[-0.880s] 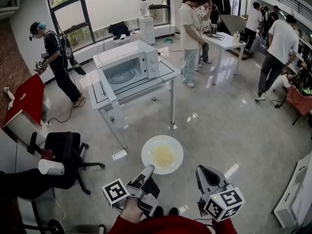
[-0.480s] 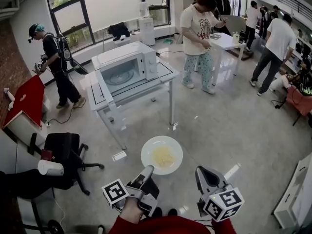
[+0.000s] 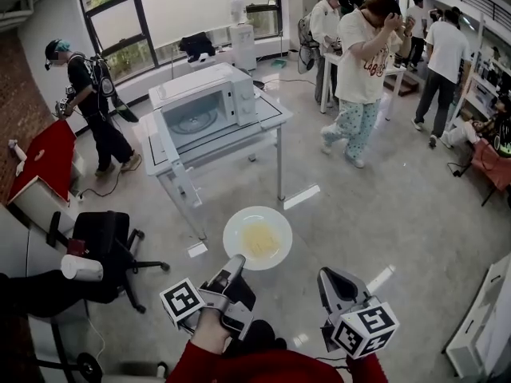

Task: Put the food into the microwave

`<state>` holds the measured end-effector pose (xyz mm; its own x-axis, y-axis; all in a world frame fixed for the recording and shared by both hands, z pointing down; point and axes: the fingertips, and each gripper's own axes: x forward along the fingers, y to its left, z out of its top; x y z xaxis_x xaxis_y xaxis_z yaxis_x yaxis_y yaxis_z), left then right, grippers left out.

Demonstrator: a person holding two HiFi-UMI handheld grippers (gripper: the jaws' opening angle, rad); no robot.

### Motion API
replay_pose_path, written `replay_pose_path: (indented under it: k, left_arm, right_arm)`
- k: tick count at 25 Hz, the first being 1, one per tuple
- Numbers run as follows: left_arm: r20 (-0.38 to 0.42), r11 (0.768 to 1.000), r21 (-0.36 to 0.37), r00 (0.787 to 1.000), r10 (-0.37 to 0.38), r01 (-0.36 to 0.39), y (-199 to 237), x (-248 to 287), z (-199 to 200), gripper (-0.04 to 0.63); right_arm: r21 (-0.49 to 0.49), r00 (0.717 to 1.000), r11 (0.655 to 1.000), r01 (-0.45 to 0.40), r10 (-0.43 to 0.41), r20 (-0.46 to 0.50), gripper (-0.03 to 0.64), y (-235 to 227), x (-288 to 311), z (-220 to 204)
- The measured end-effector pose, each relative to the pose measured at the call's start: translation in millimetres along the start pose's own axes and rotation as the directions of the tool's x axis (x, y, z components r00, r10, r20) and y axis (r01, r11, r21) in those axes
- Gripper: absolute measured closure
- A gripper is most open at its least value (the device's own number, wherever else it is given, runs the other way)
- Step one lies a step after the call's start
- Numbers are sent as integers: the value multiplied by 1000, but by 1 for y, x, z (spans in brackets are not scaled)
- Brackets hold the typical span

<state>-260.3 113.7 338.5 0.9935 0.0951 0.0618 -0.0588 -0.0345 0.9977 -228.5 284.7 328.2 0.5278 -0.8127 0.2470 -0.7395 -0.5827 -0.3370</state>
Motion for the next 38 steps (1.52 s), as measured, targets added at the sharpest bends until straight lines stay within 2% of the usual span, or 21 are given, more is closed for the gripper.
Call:
replay_pose_path:
  k: [9, 17, 26, 32, 35, 38]
  left_arm:
    - [42, 1000, 16, 999, 4, -4, 1, 46, 34, 571]
    - [40, 1000, 15, 999, -2, 1, 5, 118, 79, 571]
    - [84, 1000, 8, 996, -2, 1, 1, 193, 147, 571]
    - [128, 1000, 23, 992, 17, -20, 0, 215, 174, 571]
    - [163, 1000, 13, 987, -6, 4, -6, 228, 184, 571]
    - [208, 999, 35, 978, 34, -42, 0, 238, 197, 571]
  right_arm:
    - [30, 999, 999, 34, -33, -13, 603, -31, 37, 9]
    - [37, 999, 999, 17, -16, -38, 603, -59, 120, 35]
    - [24, 996, 999, -41, 43, -83, 603, -77, 232, 74]
    - [5, 988, 995, -98, 98, -116, 603, -80, 276, 90]
    - [-8, 983, 991, -133, 131, -130, 603, -85, 297, 99]
    - [-27, 971, 982, -187, 181, -157, 603, -93, 324, 108]
